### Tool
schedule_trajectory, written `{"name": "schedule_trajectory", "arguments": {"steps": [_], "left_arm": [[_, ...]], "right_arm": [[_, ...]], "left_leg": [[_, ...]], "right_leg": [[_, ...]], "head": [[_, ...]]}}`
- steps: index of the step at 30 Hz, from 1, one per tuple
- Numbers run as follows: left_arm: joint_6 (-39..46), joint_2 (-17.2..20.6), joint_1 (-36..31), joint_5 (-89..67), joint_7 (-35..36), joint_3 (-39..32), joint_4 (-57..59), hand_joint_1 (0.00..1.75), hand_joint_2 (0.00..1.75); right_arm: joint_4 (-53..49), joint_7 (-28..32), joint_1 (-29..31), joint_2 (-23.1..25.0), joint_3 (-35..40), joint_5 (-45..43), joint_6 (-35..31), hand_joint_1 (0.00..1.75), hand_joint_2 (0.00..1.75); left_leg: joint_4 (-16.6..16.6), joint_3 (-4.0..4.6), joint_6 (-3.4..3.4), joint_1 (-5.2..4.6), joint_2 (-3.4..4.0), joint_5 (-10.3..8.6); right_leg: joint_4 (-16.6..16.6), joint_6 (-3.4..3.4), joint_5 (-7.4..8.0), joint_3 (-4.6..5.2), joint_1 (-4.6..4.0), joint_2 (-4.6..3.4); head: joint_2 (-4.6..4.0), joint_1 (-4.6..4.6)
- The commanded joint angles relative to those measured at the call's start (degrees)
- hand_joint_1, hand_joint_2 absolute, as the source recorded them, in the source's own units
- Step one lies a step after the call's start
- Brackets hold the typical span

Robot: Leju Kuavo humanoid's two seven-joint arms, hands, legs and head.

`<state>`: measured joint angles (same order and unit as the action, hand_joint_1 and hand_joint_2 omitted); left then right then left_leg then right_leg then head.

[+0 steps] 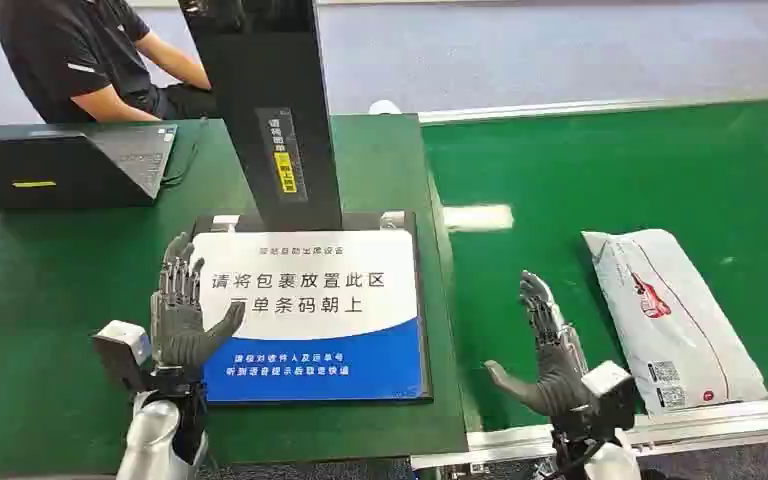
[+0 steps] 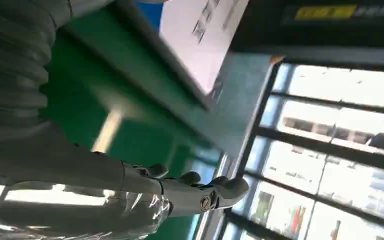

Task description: Moved the parcel from conveyor to table for the left to box.

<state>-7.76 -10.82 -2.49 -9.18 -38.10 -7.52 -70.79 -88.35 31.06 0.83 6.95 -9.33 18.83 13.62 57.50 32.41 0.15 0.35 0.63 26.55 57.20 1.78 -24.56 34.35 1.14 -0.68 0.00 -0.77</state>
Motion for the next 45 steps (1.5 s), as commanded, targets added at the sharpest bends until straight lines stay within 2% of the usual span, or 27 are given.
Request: {"name": "schedule_trajectory", "arguments": {"steps": [1, 4, 5, 6, 10, 16, 22, 28, 31, 33, 45], "left_arm": [[-0.3, 0.8, 0.1, 0.1, 0.1, -0.6, 0.3, 0.0, 1.75], [-0.5, 0.8, 0.2, 0.2, 0.1, -1.3, 0.5, 0.0, 1.75], [-0.5, 0.7, 0.2, 0.1, 0.1, -1.6, 0.6, 0.0, 1.75], [-0.7, 0.5, 0.0, 0.0, 0.0, -1.7, 0.8, 0.0, 1.75], [-0.7, 0.4, 0.0, -0.1, 0.0, -1.7, 0.8, 0.0, 1.75], [-0.2, 0.5, 0.9, -0.5, -0.2, -1.4, 0.4, 0.0, 1.75], [-0.1, 0.5, 0.8, -0.5, -0.2, -1.3, 0.5, 0.0, 1.75], [1.4, 0.7, 1.1, -1.3, 0.1, -0.8, 0.3, 0.0, 1.75], [1.3, 0.4, 1.2, -1.1, 0.5, -1.0, -0.3, 0.0, 1.75], [1.1, 0.4, 0.6, -1.2, 0.9, -1.0, 0.2, 0.0, 1.75], [1.2, 0.5, 0.3, -1.2, 0.9, -1.0, 0.6, 0.0, 1.75]], "right_arm": [[3.7, -4.1, 4.5, -3.6, -6.8, 8.0, -7.8, 0.0, 1.75], [6.8, -6.7, 6.9, -5.2, -9.9, 11.6, -11.0, 0.0, 1.75], [7.8, -8.5, 7.3, -5.7, -10.6, 15.3, -13.8, 0.0, 1.75], [9.9, -10.0, 8.2, -6.6, -12.4, 15.7, -14.0, 0.0, 1.75], [13.6, -9.6, 9.2, -8.2, -14.3, 15.5, -13.9, 0.0, 1.75], [28.4, -19.9, 12.3, -12.0, -17.6, 27.6, -21.8, 0.0, 1.75], [29.4, -19.6, 12.6, -12.0, -17.8, 27.9, -22.2, 0.0, 1.75], [35.6, -25.2, 13.9, -12.3, -19.3, 36.1, -26.8, 0.0, 1.75], [39.1, -28.2, 14.7, -13.0, -19.8, 37.7, -24.5, 0.0, 1.75], [42.4, -30.0, 15.4, -14.0, -19.2, 38.4, -20.5, 0.0, 1.75], [43.3, -30.1, 15.6, -14.1, -19.0, 38.4, -19.6, 0.0, 1.75]], "left_leg": [[0.0, -0.02, -0.01, 0.0, -0.1, -0.03], [0.0, -0.03, 0.0, -0.01, -0.01, -0.02], [-0.1, -0.05, -0.01, -0.02, -0.02, -0.03], [0.0, -0.05, 0.0, -0.02, -0.04, -0.02], [0.0, -0.07, 0.0, -0.01, -0.07, -0.02], [-0.1, -0.13, -0.01, 0.02, -0.03, 0.01], [0.0, -0.02, -0.01, 0.0, 0.0, 0.01], [-0.1, -0.13, -0.03, -0.01, -0.04, -0.04], [-0.1, -0.11, -0.02, -0.01, -0.06, -0.03], [-0.1, -0.1, -0.01, 0.0, -0.04, -0.02], [0.0, -0.18, 0.02, 0.0, -0.16, -0.06]], "right_leg": [[0.0, -0.09, 0.04, -0.04, -0.02, 0.11], [0.0, -0.06, 0.05, -0.03, 0.0, 0.02], [-0.1, -0.08, 0.07, -0.04, 0.0, 0.03], [0.0, -0.05, 0.05, -0.06, 0.01, 0.04], [-0.1, -0.04, 0.05, -0.1, -0.01, 0.07], [-0.1, -0.06, 0.06, -0.15, -0.04, 0.03], [-0.1, -0.05, 0.05, -0.05, -0.01, 0.01], [-0.1, -0.13, 0.09, -0.11, -0.02, 0.05], [-0.1, -0.1, 0.08, -0.09, -0.02, 0.07], [-0.1, -0.1, 0.07, -0.1, -0.03, 0.05], [-0.2, -0.01, 0.12, -0.26, -0.03, 0.17]], "head": [[0.0, 0.0], [0.0, 0.0], [0.0, 0.0], [0.0, 0.02], [0.0, 0.0], [0.0, 0.02], [0.0, 0.0], [0.0, 0.02], [0.0, 0.0], [0.0, 0.0], [0.0, 0.02]]}}
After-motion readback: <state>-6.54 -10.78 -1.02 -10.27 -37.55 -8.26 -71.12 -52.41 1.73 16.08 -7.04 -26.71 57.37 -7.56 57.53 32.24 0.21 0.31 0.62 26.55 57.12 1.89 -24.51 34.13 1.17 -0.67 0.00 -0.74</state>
